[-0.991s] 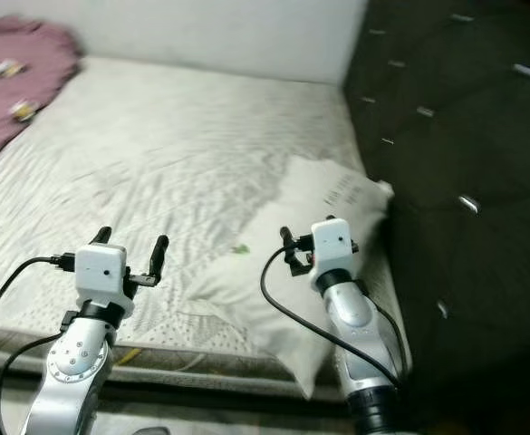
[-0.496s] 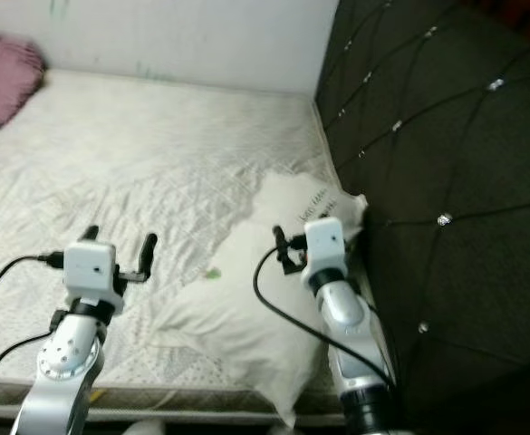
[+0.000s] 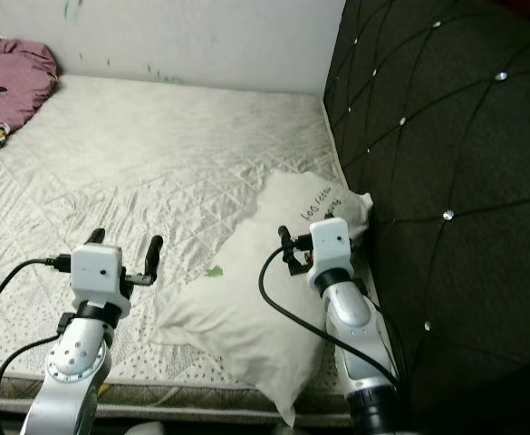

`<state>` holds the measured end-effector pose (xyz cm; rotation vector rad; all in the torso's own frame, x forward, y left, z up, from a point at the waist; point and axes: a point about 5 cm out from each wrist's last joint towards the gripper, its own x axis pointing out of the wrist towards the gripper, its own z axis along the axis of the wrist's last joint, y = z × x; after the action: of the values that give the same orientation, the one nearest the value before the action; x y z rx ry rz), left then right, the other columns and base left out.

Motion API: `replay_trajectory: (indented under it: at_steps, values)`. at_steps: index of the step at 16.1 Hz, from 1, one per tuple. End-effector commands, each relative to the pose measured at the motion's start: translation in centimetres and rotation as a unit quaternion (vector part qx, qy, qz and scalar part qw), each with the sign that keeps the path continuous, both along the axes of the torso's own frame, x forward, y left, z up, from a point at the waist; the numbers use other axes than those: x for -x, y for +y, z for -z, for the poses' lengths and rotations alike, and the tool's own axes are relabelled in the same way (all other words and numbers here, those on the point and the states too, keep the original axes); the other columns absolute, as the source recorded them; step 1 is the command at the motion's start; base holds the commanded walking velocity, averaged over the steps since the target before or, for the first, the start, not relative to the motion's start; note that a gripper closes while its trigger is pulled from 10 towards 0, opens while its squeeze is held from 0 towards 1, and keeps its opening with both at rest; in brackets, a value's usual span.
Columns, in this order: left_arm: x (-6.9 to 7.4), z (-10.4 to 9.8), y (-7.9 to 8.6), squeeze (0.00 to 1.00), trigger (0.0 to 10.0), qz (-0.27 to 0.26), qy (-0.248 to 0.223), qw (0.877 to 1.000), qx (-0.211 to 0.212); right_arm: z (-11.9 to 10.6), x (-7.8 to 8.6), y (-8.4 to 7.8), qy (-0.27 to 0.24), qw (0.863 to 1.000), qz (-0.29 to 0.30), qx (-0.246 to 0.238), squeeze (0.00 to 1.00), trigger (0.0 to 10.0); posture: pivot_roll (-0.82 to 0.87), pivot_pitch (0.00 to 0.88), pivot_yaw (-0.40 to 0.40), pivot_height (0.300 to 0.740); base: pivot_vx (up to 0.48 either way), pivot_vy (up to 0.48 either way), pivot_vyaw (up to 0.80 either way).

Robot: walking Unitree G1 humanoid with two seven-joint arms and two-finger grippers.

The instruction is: Clean up the room

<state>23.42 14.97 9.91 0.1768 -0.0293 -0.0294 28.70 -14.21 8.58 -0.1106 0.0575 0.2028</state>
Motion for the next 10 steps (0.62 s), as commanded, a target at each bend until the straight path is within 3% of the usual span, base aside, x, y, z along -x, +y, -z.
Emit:
replay_trajectory:
  at_steps: [1, 6, 10]
  values:
    - [-0.04, -0.1, -0.09, 0.0, 10.0, 0.0, 0.0, 1.0, -0.003, -0.23, -0.04, -0.13, -0.003, 1.0, 0.001, -0.001, 0.0, 10.0, 0.0, 0.0, -0.067, 0.67, 0.0, 0.0, 0.0]
    - [-0.09, -0.09, -0.13, 0.0, 10.0, 0.001, -0.001, 1.0, -0.007, -0.24, 0.0, -0.09, -0.005, 1.0, 0.0, -0.005, 0.0, 10.0, 0.0, 0.0, -0.066, 0.61, 0.0, 0.0, 0.0]
    - [-0.14, -0.12, 0.0, 0.0, 10.0, -0.008, -0.004, 1.0, -0.009, -0.2, 0.01, -0.09, -0.004, 1.0, 0.0, -0.002, 0.0, 10.0, 0.0, 0.0, -0.067, 0.61, 0.0, 0.0, 0.0]
